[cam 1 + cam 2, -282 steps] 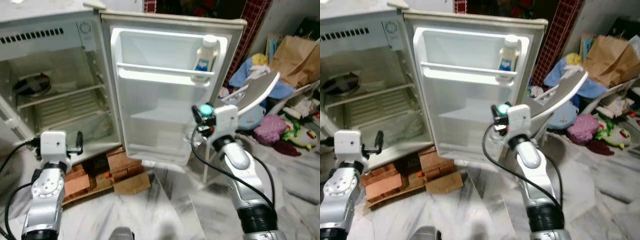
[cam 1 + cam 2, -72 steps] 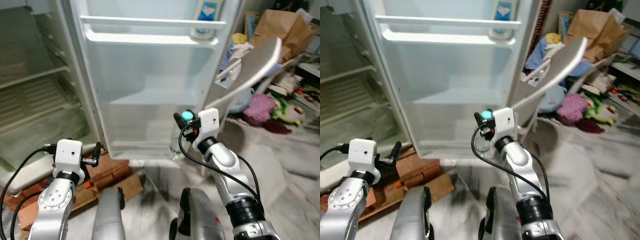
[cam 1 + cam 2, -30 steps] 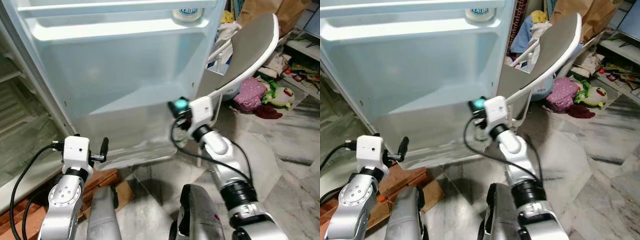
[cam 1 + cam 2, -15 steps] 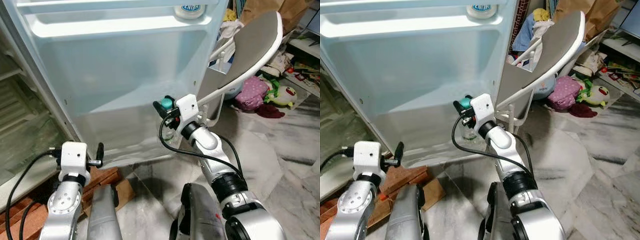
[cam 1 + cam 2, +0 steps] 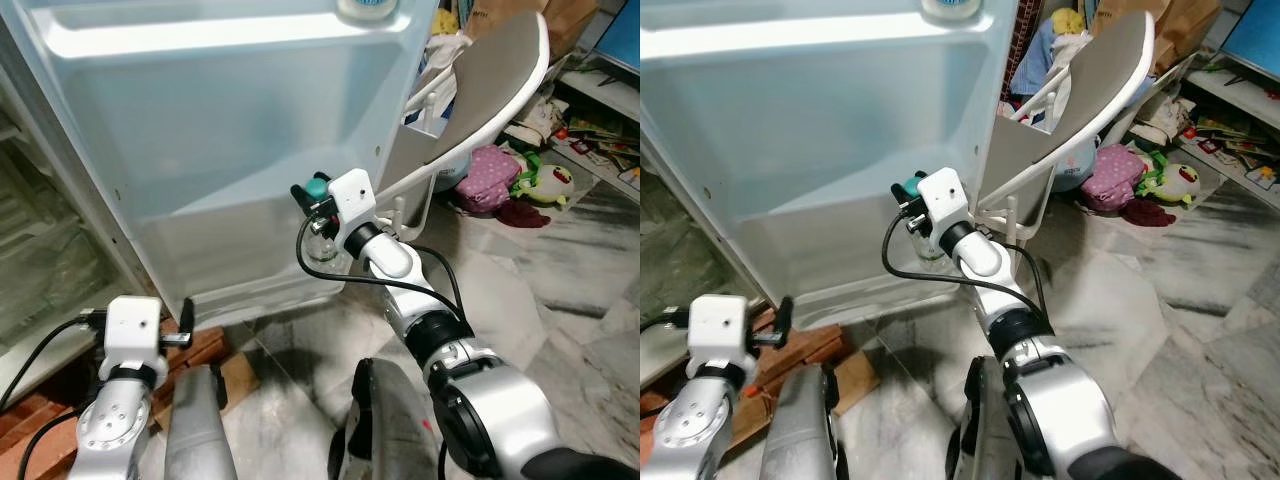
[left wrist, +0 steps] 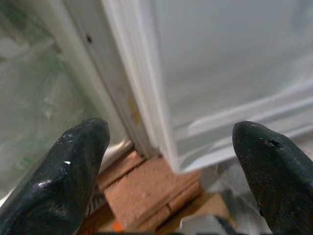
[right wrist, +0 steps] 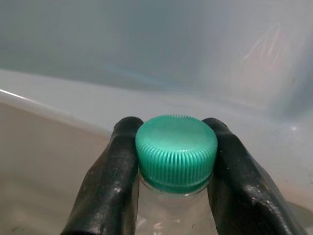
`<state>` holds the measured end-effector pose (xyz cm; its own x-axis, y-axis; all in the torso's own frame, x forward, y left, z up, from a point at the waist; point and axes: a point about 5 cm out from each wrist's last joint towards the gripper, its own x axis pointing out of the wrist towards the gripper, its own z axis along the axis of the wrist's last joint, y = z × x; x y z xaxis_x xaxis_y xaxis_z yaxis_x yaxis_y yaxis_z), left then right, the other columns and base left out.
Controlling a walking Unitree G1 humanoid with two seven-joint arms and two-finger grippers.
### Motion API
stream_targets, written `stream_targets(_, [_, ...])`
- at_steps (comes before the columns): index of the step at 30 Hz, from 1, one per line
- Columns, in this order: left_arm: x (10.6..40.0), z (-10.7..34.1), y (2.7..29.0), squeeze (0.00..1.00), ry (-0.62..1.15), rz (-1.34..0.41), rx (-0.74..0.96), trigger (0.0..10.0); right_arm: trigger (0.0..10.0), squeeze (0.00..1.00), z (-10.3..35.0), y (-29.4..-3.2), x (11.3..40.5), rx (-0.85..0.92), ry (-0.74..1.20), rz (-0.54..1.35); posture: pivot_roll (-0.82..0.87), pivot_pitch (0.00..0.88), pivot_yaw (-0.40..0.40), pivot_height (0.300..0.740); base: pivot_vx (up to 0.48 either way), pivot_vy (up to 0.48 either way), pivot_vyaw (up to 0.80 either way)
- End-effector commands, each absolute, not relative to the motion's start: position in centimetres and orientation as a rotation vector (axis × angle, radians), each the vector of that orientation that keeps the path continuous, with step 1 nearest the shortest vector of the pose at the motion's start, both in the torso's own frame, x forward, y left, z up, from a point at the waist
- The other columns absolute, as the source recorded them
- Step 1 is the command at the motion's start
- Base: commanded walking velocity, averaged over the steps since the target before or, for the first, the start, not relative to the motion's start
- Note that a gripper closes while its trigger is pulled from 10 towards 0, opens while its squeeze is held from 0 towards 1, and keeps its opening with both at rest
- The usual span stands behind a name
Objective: Restocking fridge
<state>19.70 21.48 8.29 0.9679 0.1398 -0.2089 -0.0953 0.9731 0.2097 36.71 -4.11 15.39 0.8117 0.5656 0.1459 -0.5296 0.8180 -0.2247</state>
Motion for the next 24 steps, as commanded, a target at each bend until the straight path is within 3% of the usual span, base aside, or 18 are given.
stream_targets(1, [19.3,8.9,21.3,0.00,0.213,0.119,0.204,10.0,10.0,0.00,13.7,-4.3,36.6,-0.200,-0.120,0.582,0.29,0.261,-0.136,0.561,0.000,0.000,0.00])
stream_targets(5, [18.1,9.1,21.6,0.00,0.224,0.120,0.195,10.0,10.0,0.00,13.3,-3.3,36.2,-0.247,-0.120,0.602,0.29,0.291,-0.137,0.561,0.000,0.000,0.00])
stream_targets(11, [18.2,9.3,21.9,0.00,0.221,0.125,0.207,10.0,10.0,0.00,13.4,-2.0,35.5,-0.168,-0.140,0.687,0.28,0.277,-0.135,0.561,0.000,0.000,0.00])
stream_targets(16, [19.3,9.5,21.7,0.00,0.205,0.117,0.207,10.0,10.0,0.00,13.1,-2.7,35.3,-0.069,-0.141,0.719,0.27,0.252,-0.131,0.561,0.000,0.000,0.00])
stream_targets(24, [20.5,8.9,21.5,0.00,0.196,0.111,0.207,10.0,10.0,0.00,12.8,-4.9,34.3,0.007,-0.206,0.723,0.25,0.177,-0.124,0.561,0.000,-0.332,0.13])
